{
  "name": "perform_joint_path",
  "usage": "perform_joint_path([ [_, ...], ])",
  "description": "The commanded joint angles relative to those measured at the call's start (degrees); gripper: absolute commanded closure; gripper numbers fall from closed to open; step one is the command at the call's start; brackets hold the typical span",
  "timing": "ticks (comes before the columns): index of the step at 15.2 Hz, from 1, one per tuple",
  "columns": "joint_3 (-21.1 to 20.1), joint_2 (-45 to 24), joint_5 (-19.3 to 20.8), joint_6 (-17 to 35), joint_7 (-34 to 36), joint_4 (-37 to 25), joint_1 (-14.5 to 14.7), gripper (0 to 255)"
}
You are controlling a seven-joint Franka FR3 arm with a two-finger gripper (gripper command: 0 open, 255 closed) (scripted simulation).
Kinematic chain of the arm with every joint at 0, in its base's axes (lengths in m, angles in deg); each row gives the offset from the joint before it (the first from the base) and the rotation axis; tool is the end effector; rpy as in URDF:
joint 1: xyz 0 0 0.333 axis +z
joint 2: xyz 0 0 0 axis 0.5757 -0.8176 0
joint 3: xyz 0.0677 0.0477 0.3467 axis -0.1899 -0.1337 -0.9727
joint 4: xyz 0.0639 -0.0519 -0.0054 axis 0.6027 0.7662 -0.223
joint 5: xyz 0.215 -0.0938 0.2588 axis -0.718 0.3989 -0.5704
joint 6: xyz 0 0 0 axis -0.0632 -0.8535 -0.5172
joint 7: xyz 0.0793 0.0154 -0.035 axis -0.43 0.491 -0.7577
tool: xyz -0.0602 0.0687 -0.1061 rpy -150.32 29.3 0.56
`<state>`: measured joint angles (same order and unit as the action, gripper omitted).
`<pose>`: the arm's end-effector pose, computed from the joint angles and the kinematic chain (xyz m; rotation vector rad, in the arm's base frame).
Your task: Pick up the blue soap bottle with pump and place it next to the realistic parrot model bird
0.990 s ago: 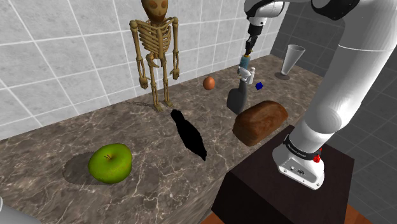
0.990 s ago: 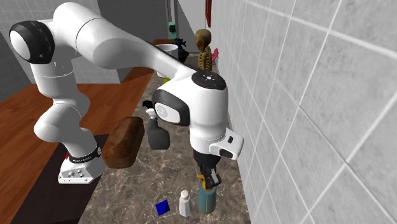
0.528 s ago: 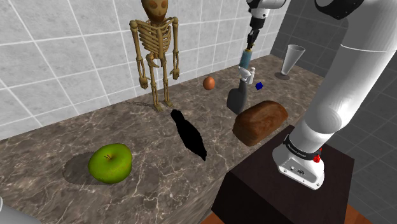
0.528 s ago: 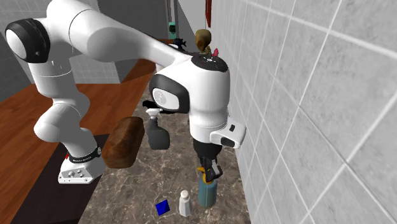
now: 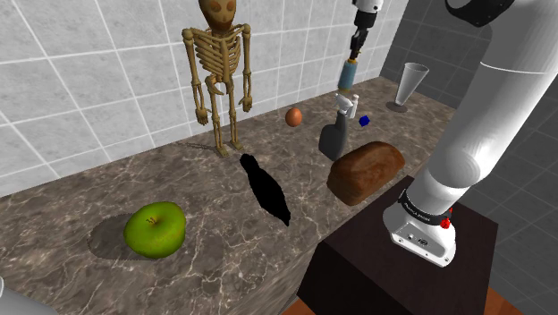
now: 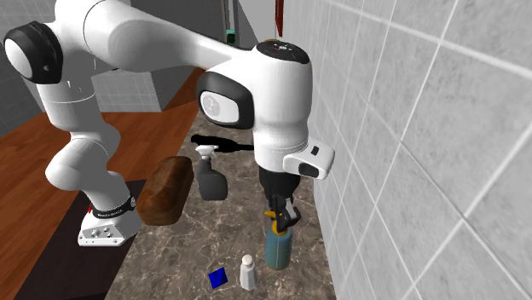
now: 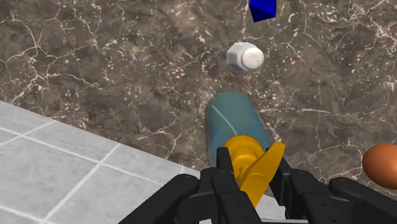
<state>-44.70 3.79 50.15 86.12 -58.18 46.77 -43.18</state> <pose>0.4742 -0.3238 0.5223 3.1161 0.2504 0.0178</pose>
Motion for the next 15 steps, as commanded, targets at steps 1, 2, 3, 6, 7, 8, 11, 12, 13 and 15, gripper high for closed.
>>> perform_joint_path([
  [1,0.0,0.3,0.2,-1.4,0.1,-1.2,0.0,255],
  [2,0.1,0.3,0.2,-2.2,0.1,-1.9,0.0,255],
  [3,0.1,0.3,0.2,-3.0,0.2,-2.7,0.0,255],
  [6,0.1,0.3,0.2,-5.3,0.2,-5.0,-0.1,255],
  [7,0.2,0.3,0.2,-6.1,0.2,-5.8,-0.2,255],
  [8,0.2,0.2,0.2,-6.8,0.2,-6.7,-0.2,255],
  [11,0.2,-0.1,0.1,-9.3,0.1,-9.3,-0.4,255],
  [12,0.3,-0.2,0.0,-10.1,0.1,-10.2,-0.5,255],
  [13,0.3,-0.3,0.0,-10.9,0.1,-11.2,-0.5,255],
  [15,0.3,-0.7,-0.2,-12.6,0.0,-13.2,-0.7,255],
])
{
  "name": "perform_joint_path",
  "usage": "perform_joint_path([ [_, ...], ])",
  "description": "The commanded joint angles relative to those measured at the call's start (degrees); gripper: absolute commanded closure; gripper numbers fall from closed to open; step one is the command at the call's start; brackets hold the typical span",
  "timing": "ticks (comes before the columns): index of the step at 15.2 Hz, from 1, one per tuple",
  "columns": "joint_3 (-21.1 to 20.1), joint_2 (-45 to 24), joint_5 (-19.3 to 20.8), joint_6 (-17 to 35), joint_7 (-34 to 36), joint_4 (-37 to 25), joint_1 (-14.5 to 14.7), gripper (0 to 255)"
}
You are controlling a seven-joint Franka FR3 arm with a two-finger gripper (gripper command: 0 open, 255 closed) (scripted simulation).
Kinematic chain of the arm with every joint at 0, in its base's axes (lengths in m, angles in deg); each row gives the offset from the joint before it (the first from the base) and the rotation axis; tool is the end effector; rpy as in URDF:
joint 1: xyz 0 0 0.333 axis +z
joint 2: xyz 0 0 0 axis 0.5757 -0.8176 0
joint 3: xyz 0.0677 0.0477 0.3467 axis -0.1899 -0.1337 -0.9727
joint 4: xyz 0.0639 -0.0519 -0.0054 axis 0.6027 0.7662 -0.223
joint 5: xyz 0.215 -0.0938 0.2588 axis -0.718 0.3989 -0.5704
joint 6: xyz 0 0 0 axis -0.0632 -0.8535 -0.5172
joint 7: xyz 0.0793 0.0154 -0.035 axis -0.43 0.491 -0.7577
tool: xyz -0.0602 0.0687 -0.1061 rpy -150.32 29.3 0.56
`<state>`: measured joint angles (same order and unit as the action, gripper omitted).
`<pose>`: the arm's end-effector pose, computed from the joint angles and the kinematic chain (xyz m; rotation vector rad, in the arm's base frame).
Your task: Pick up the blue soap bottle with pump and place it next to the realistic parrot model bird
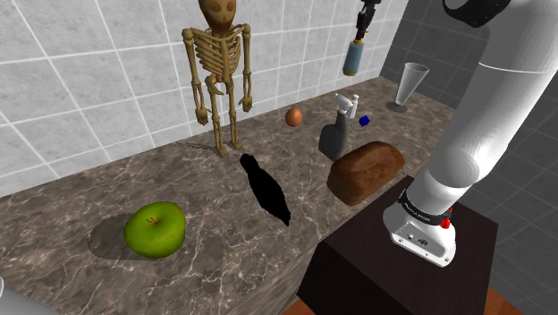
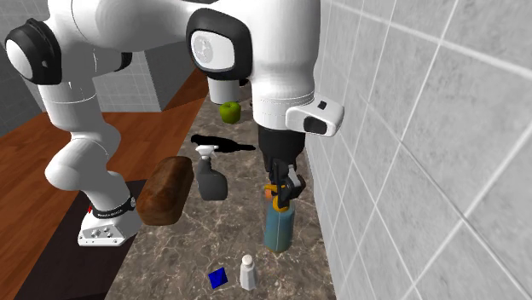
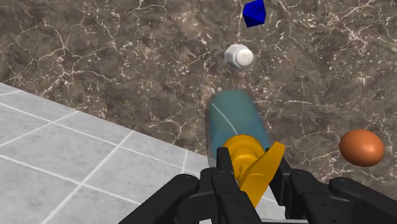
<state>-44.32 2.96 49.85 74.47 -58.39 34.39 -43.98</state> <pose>0.4735 -0.3245 0.5911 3.1161 0.2504 0.0176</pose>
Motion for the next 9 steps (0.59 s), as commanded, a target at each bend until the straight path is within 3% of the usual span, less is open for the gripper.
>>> perform_joint_path([
  [1,0.0,-0.1,0.0,-1.8,0.1,-1.8,0.0,255],
  [9,0.3,-2.5,-1.3,-9.0,-0.4,-11.2,-1.3,255],
])
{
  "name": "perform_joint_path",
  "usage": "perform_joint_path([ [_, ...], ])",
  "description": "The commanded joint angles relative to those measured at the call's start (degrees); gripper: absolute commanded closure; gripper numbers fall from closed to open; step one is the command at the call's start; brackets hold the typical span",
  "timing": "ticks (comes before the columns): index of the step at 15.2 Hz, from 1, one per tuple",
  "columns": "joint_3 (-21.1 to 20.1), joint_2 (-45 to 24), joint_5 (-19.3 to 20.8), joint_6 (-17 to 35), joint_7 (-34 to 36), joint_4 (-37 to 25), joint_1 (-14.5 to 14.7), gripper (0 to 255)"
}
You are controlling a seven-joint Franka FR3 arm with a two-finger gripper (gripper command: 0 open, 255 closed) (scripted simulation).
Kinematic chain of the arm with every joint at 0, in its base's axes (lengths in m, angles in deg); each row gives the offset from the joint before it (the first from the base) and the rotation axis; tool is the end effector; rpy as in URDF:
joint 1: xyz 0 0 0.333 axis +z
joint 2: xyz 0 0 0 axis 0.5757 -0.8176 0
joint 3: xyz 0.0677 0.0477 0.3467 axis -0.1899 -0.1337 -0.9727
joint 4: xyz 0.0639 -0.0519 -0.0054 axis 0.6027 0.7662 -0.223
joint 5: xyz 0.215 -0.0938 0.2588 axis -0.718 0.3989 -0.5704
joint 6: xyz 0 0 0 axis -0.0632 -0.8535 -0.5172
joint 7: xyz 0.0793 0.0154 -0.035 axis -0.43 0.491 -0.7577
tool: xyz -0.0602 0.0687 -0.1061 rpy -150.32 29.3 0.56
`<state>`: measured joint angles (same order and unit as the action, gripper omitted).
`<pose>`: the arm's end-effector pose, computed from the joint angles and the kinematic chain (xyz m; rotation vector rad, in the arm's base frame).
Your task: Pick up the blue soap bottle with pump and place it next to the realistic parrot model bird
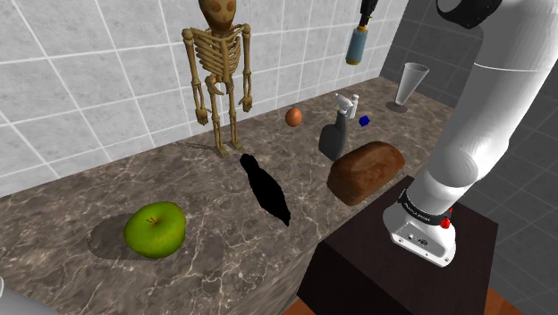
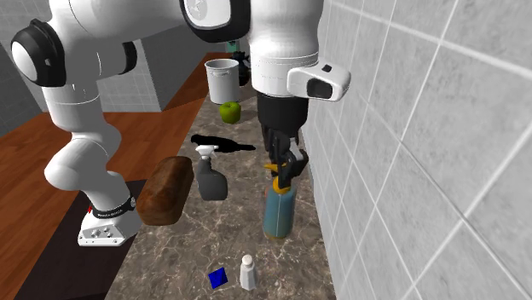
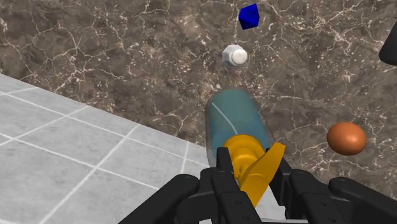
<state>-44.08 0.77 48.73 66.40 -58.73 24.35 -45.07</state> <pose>0.4751 -0.3228 0.6335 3.1159 0.2500 0.0182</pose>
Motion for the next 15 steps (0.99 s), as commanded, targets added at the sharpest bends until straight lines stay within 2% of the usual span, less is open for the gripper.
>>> perform_joint_path([
  [1,0.1,-0.7,-0.4,-1.9,-0.2,-2.5,-0.4,255],
  [3,0.1,-1.2,-0.7,-3.1,-0.3,-4.2,-0.7,255],
  [8,-2.3,12.1,6.1,0.9,7.0,11.5,5.8,255],
  [15,-8.7,26.8,11.6,2.2,17.8,26.7,9.7,255],
])
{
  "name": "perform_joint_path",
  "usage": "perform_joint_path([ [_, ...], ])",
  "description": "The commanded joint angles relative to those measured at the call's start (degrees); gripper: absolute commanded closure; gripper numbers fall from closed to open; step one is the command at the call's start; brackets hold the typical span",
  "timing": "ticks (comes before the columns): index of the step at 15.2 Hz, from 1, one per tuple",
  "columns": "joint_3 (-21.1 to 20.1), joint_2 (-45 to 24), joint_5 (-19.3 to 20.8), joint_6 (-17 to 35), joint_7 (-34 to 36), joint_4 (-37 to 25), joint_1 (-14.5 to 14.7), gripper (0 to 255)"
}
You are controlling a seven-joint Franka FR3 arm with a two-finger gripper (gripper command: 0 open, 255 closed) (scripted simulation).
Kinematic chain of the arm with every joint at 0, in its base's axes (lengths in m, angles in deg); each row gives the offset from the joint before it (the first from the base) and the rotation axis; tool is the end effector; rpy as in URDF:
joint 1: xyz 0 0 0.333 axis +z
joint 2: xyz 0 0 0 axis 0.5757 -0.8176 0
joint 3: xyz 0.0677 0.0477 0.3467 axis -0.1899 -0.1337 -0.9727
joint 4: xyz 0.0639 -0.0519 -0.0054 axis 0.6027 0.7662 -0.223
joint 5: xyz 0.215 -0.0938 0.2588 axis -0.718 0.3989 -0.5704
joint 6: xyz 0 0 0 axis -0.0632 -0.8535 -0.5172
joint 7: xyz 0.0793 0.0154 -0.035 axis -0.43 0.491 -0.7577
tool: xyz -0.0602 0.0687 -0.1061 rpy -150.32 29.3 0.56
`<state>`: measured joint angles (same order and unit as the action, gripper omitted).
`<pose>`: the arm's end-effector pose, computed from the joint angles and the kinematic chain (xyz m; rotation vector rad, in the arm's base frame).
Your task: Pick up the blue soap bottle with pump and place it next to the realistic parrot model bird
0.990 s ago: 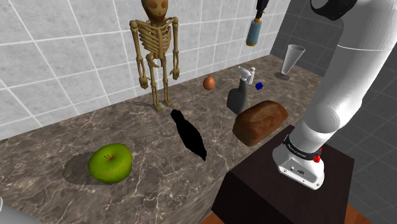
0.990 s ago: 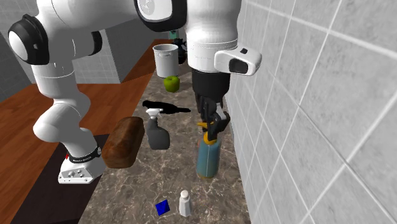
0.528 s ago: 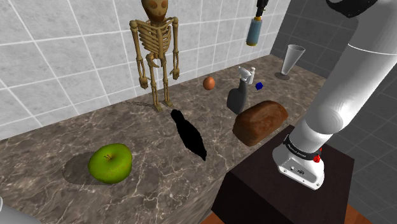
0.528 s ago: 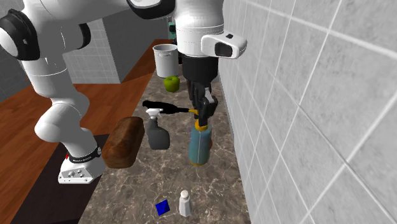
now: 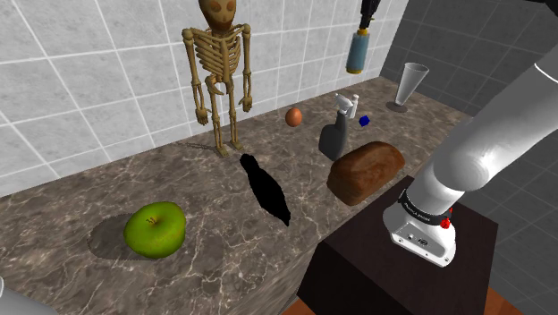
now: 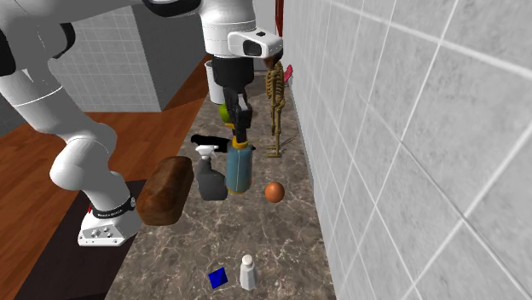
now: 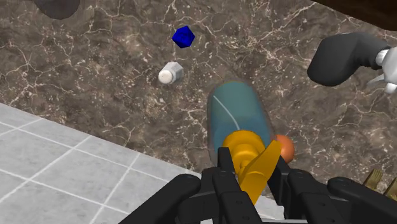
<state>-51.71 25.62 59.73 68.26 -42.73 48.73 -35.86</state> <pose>0.3902 -0.2011 0.6543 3.1176 0.2515 0.0184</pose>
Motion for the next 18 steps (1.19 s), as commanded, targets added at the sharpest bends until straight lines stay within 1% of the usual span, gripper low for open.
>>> perform_joint_path([
  [1,-2.1,3.8,1.0,0.3,3.2,4.0,0.8,255],
  [5,-6.3,10.3,1.6,-0.2,8.8,10.2,1.9,255],
  [9,-10.6,15.9,1.2,-1.2,14.2,15.3,2.9,255],
  [13,-14.9,20.6,-0.3,-2.3,19.4,19.2,4.0,255],
  [18,-20.4,25.3,-3.1,-3.8,26.0,22.7,5.6,255],
])
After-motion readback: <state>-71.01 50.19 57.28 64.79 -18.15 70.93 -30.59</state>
